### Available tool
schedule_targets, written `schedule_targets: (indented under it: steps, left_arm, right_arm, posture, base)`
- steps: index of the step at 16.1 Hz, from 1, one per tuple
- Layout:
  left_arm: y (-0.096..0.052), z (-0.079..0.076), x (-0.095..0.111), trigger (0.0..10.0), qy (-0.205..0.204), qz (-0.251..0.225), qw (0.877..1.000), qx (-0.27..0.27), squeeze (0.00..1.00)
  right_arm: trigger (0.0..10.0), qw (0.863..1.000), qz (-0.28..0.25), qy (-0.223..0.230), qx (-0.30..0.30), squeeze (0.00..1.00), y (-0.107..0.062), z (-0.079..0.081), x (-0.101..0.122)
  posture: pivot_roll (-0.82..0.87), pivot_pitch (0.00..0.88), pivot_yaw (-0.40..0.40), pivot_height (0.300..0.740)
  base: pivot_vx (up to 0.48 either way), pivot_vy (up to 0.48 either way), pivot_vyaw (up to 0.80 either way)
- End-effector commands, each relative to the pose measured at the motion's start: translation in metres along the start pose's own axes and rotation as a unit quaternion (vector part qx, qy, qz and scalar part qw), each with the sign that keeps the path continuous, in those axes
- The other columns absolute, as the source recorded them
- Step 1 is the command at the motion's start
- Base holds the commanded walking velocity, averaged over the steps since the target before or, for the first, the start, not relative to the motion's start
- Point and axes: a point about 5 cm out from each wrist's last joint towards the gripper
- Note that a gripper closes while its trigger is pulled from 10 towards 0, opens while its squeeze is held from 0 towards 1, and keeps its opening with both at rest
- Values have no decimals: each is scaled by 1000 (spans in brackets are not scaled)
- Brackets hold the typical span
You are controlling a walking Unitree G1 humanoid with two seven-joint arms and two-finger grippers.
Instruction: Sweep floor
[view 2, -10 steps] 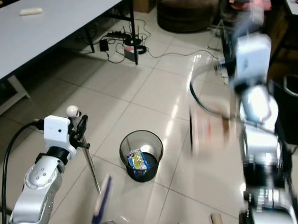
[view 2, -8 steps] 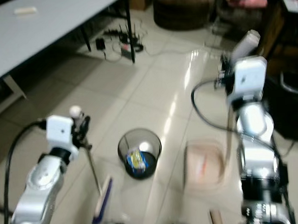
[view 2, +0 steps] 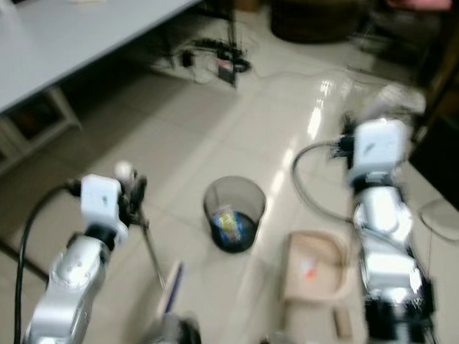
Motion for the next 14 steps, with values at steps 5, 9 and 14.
schedule_targets:
  steps: [5,9,14]
  left_arm:
    - [8,4,12,10000,23,-20,1000,-4,0]
    - [14,4,13,10000,31,-25,999,-6,0]
    - [19,2,15,10000,40,-31,999,-5,0]
  right_arm:
    - [10000,998,37,51,-25,0,-10,3,-9]
    - [10000,995,54,75,-33,0,-20,8,-16]
    - [10000,994,60,83,-37,0,-22,10,-17]
  posture:
    - [-9,77,45,740]
    - [-14,78,55,740]
    - [-17,76,56,740]
  base:
    - [-102,0,0]
    - [0,0,-400]
    - [0,-215,-800]
Point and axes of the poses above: a point about 5 cm out from each wrist's last joint towards the gripper, its own y axis pointing out of the wrist towards the gripper, its own x axis along the axis of the wrist's last joint, z = x × y, and after that the axes turned 3 degrees about y, right-handed
